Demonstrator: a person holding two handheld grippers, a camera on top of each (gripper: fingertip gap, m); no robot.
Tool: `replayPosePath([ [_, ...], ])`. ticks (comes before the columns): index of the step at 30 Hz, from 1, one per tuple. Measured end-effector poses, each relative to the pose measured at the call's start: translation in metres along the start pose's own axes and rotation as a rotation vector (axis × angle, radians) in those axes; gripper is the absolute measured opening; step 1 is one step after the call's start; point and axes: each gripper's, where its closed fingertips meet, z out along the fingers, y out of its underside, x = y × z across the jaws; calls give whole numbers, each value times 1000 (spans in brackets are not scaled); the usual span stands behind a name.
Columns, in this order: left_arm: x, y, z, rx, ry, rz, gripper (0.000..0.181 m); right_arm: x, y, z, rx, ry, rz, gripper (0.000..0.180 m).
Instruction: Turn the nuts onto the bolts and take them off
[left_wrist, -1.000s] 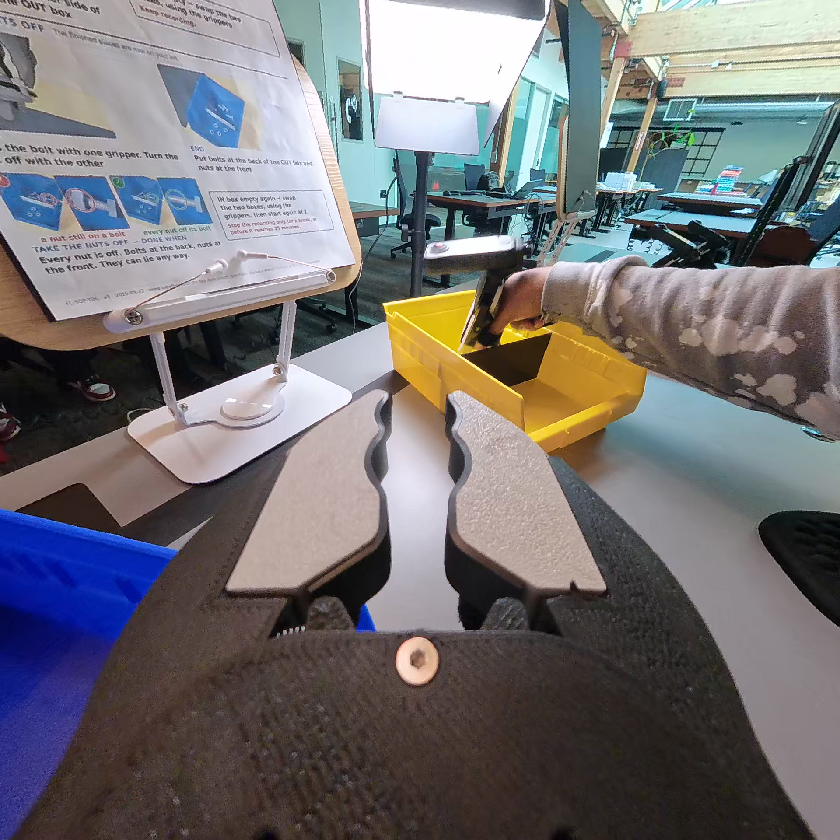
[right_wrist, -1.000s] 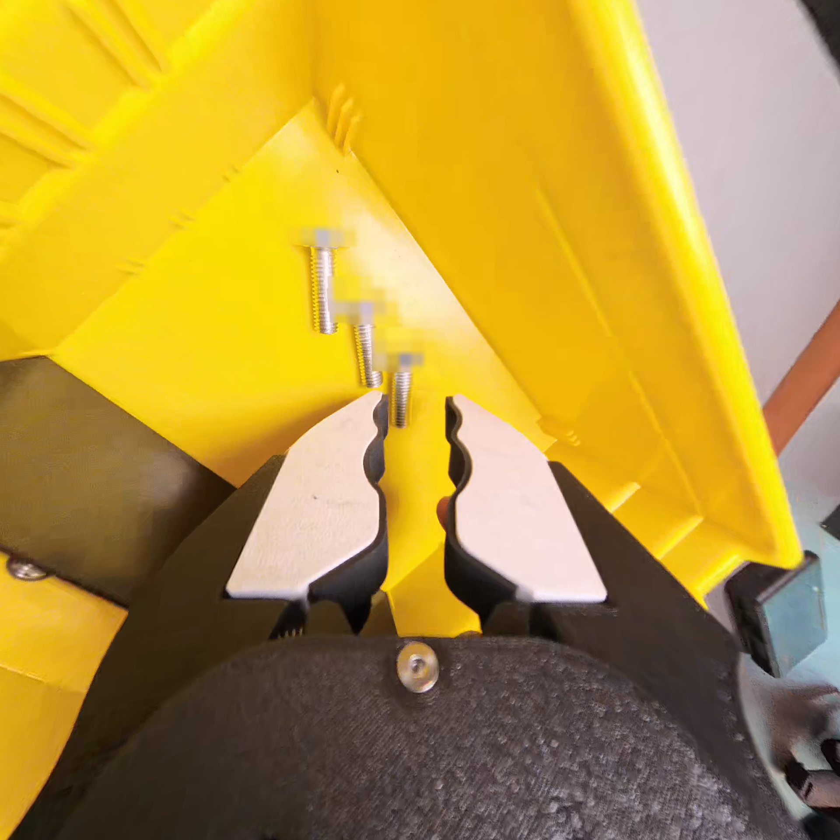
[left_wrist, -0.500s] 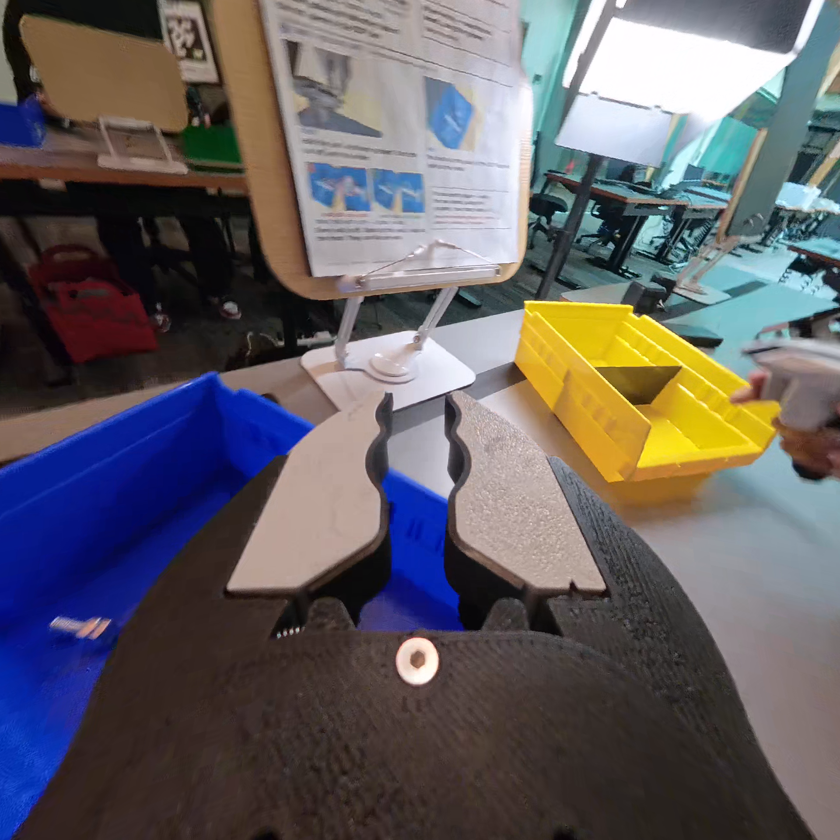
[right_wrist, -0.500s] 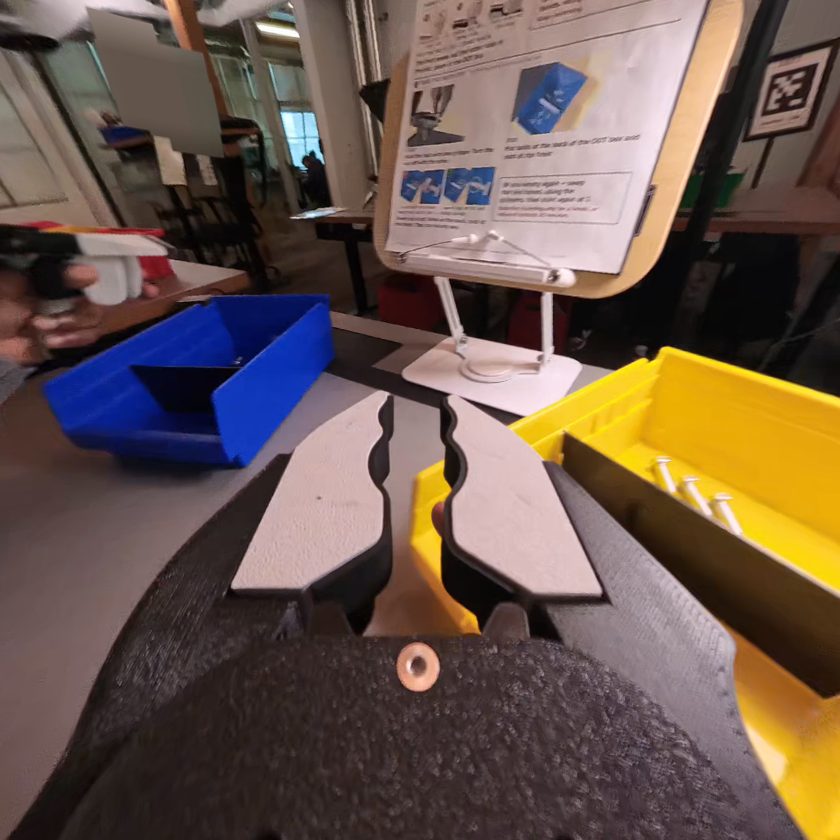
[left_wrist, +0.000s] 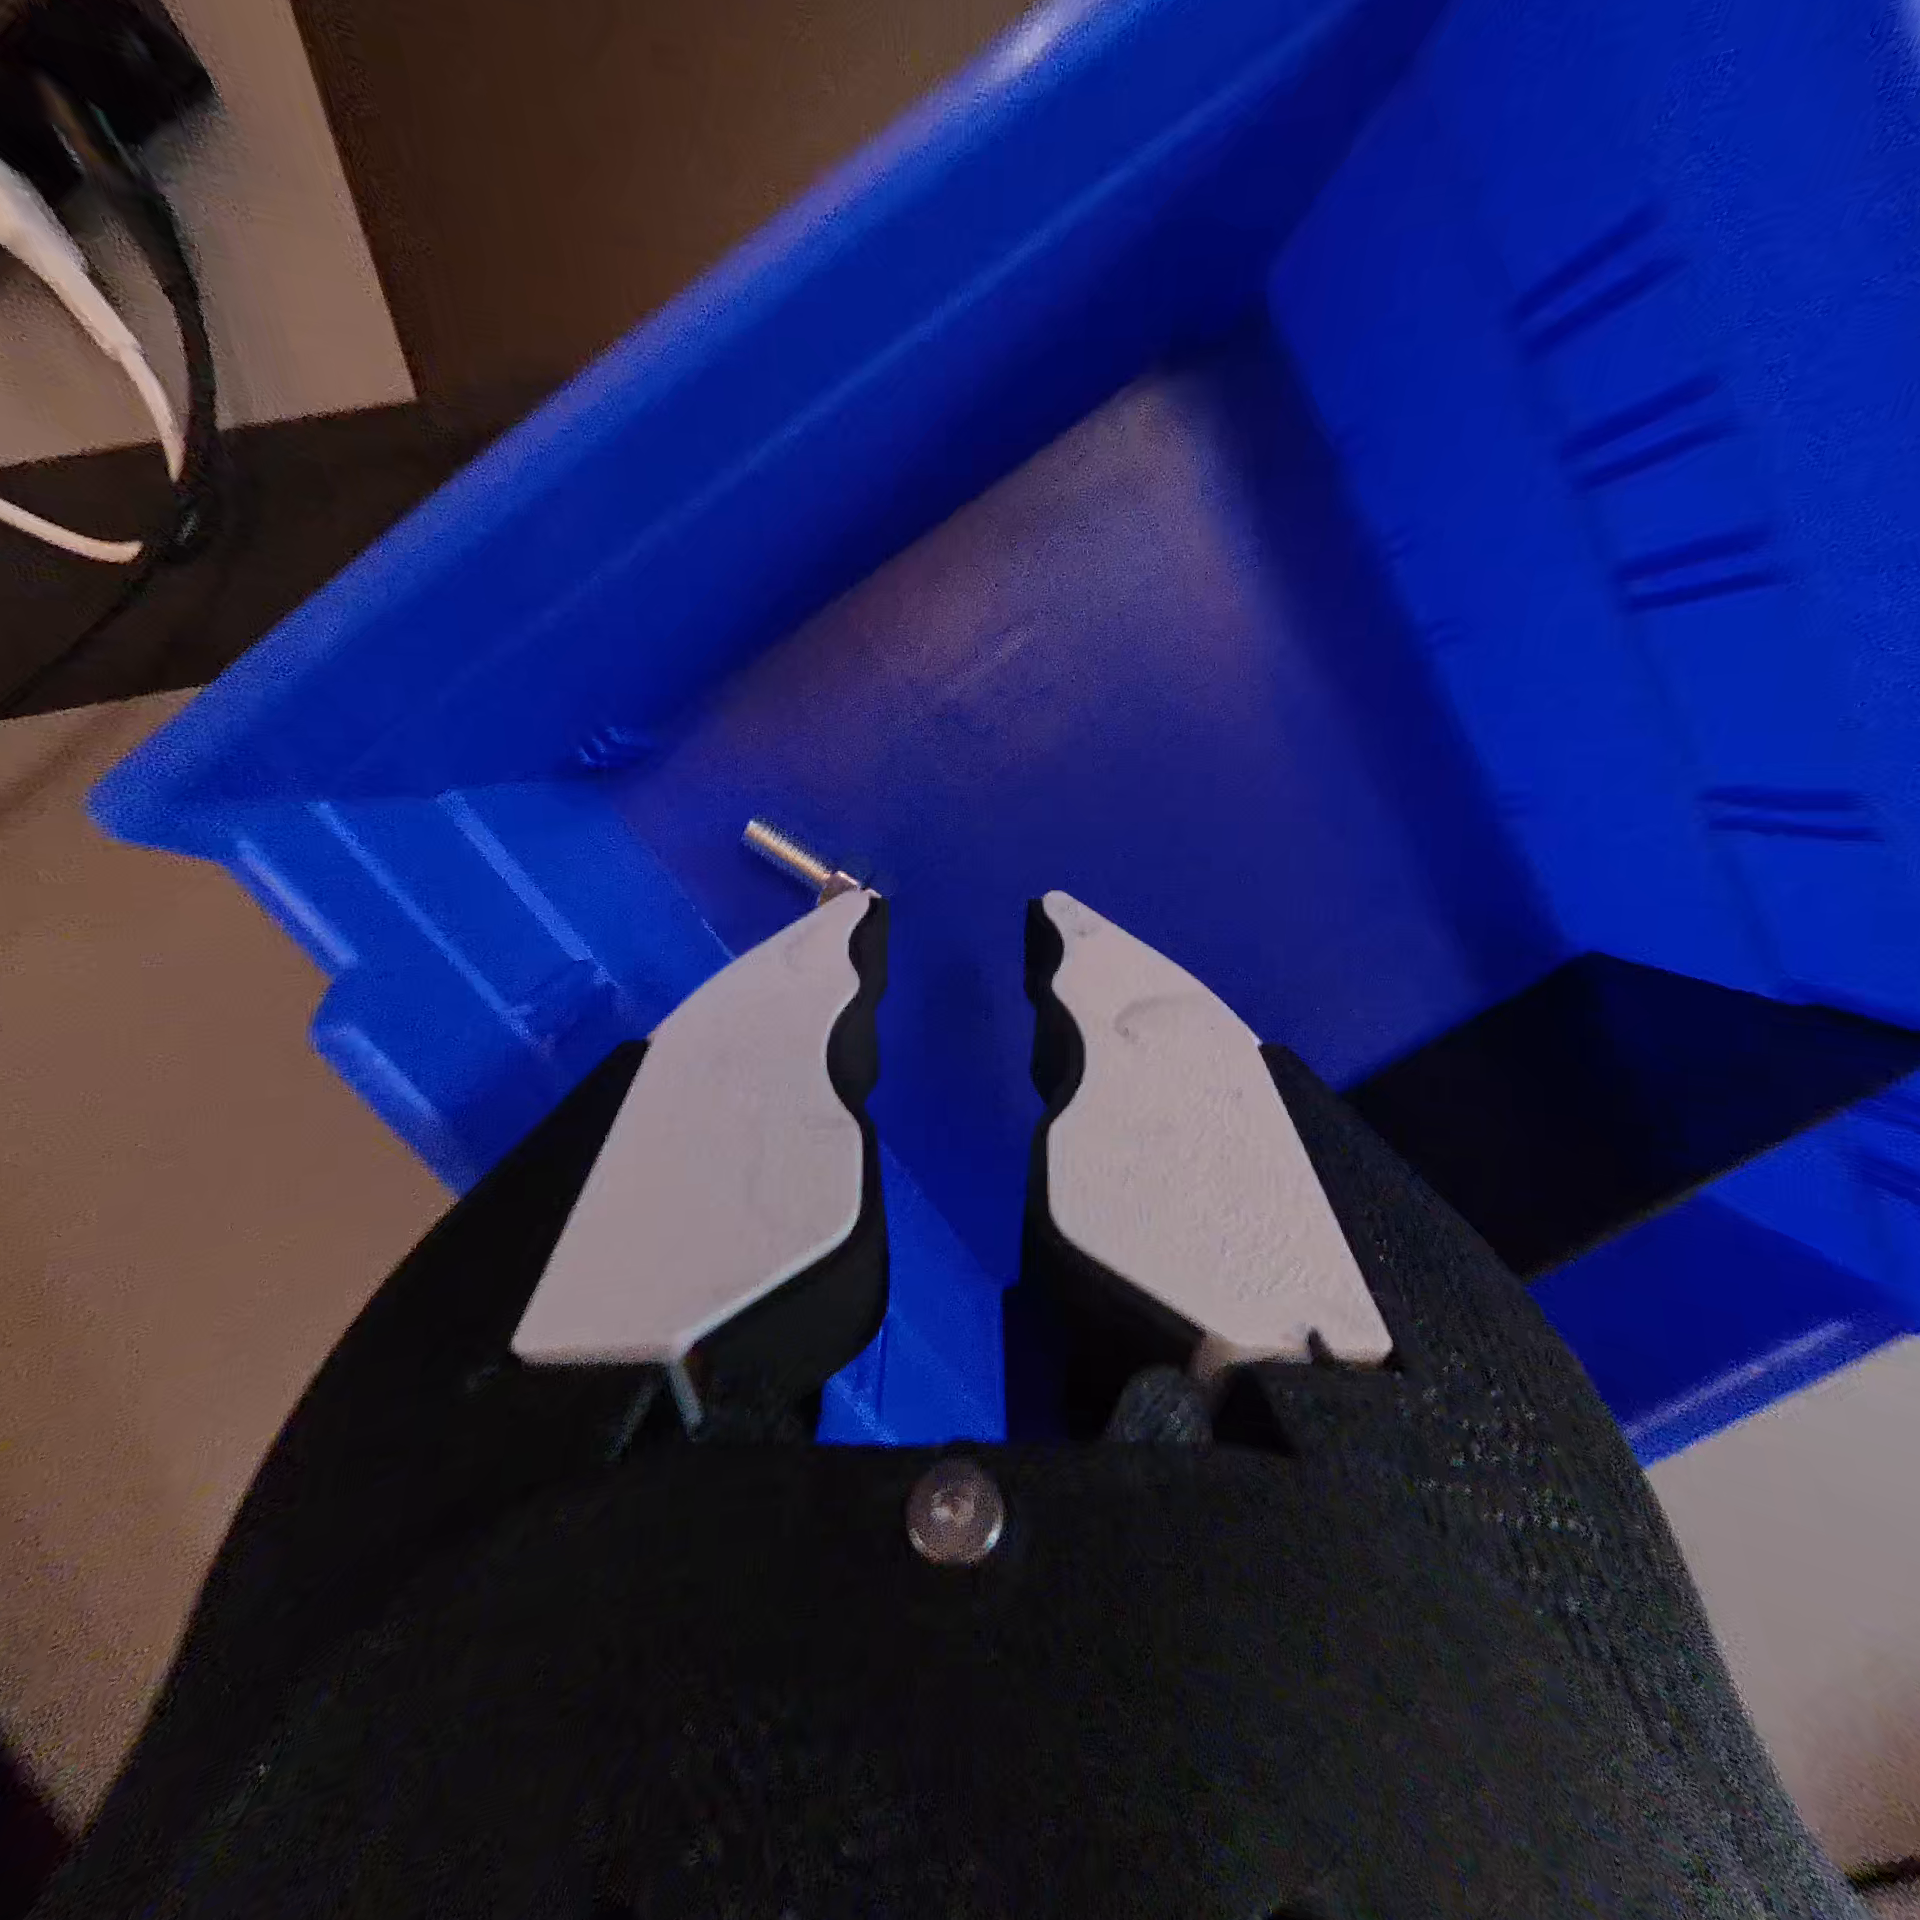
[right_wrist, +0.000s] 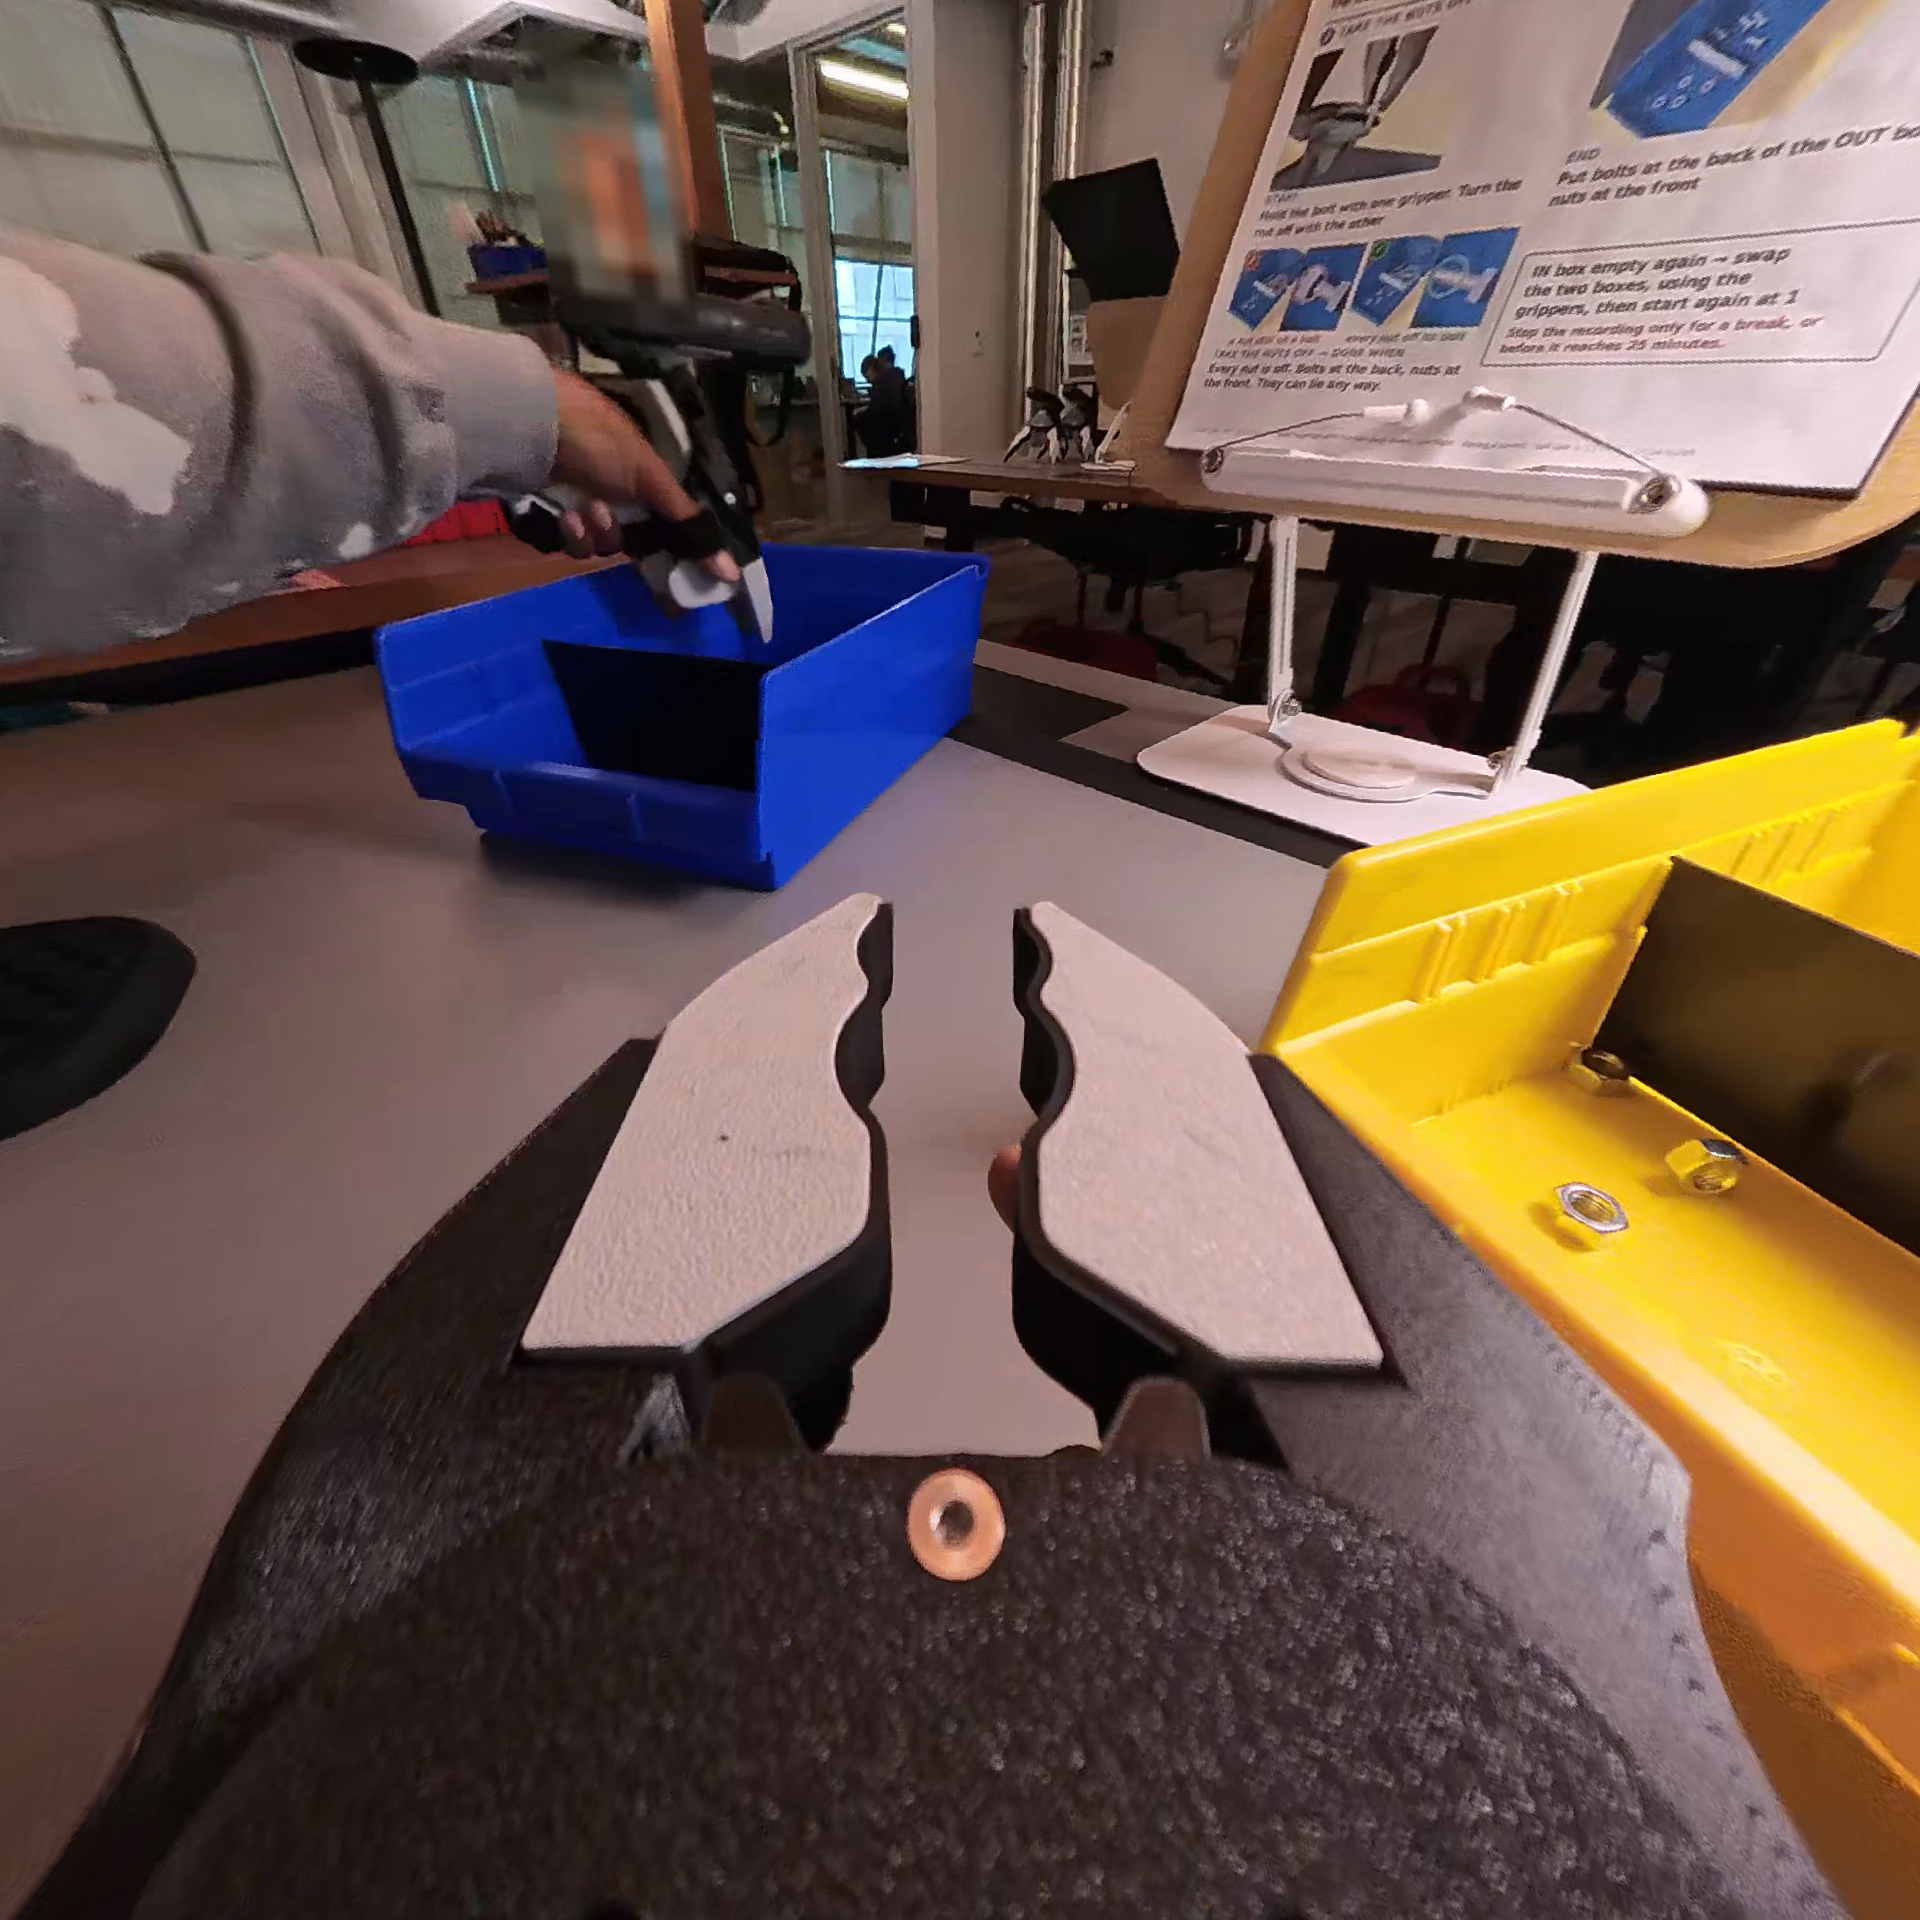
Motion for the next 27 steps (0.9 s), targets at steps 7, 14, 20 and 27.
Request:
replayPosePath([
  [7, -13, 22, 35, -321, -223, 67, 29, -7, -9, -8, 28, -19, -13, 21],
  [14, -22, 20, 38, -367, -282, 33, 29, 1, -9, -10, 21, -21, 21, 21],
  [20, -25, 17, 40, -356, -295, 32, 29, 4, -13, -13, 30, -15, 27, 20],
  [27, -30, 13, 45, -333, -330, 67, 26, 6, -11, -13, 23, -9, 28, 20],
])
